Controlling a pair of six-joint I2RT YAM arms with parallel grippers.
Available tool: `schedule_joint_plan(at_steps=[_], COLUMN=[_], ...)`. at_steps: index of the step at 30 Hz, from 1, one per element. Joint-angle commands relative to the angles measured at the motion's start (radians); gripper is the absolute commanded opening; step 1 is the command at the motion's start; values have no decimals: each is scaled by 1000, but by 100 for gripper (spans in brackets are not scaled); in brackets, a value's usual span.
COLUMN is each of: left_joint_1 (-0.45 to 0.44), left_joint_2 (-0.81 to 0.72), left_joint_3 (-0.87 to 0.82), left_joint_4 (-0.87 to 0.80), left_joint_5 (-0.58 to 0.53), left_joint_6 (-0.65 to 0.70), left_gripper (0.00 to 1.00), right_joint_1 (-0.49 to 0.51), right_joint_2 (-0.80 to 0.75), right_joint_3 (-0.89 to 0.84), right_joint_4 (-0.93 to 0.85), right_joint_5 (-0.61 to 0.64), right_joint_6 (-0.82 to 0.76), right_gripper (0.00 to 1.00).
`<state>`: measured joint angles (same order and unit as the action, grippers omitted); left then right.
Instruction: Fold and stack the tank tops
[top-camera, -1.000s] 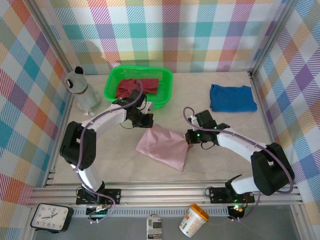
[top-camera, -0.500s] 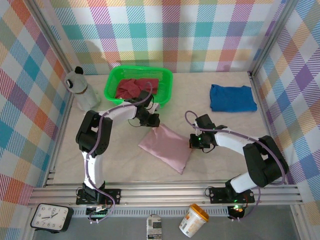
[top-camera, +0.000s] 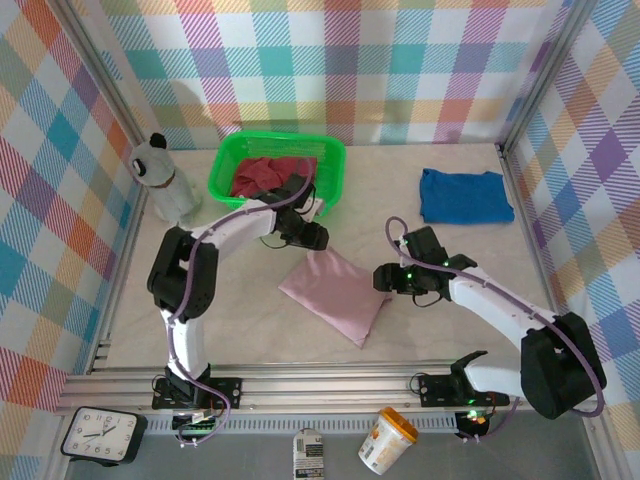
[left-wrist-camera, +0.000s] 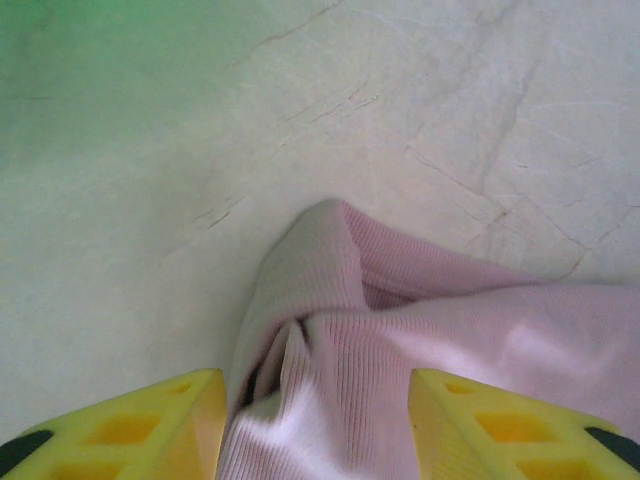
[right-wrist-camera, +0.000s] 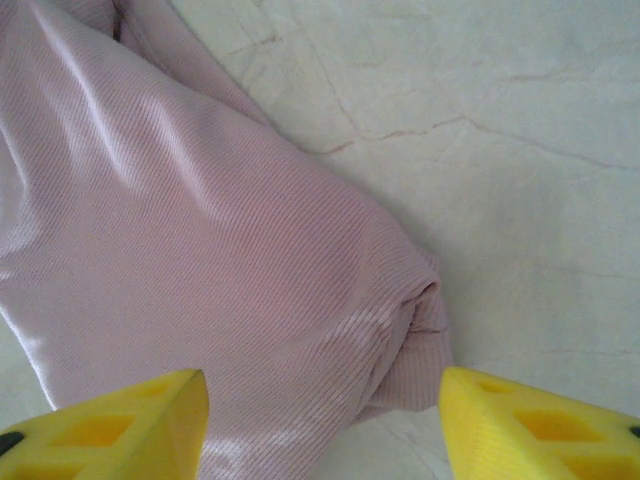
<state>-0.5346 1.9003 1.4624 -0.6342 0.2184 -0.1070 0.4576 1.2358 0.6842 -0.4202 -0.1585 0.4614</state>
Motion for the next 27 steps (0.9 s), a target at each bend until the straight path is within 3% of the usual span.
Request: schedule_joint_plan(at_steps=[1, 9, 14, 17, 20, 22, 24, 27], left_joint_1=[2, 7, 1, -5, -8, -10, -13, -36], left_joint_2=[-93, -74, -29, -19, -5, 7, 13, 2], left_joint_3=[-73, -244, -246, -247, -247, -247, -241, -219], left_joint_4=[-87, 37, 77, 76, 63, 53, 40, 21], left_joint_5=[-36, 56, 102, 107, 104, 121, 141, 172], left_joint_6=[4, -22, -28, -30, -28, -33, -40, -81], left_gripper=[53, 54, 54, 51, 39, 25, 11, 0], right_joint_1=[8, 60, 91, 101, 107, 107, 103, 69], right_joint_2=[31, 218, 309, 326, 343, 345, 326, 278], right_joint_3=[-50, 23, 80, 99, 112, 116, 131, 178], right_joint_4=[42, 48, 17, 2, -5, -3, -20, -92], right_joint_5=[-93, -128, -88, -53, -17, 8, 43, 112], right_joint_6=[111, 112, 108, 106, 95, 79, 52, -15], right_gripper=[68, 64, 52, 38, 24, 15, 10, 4])
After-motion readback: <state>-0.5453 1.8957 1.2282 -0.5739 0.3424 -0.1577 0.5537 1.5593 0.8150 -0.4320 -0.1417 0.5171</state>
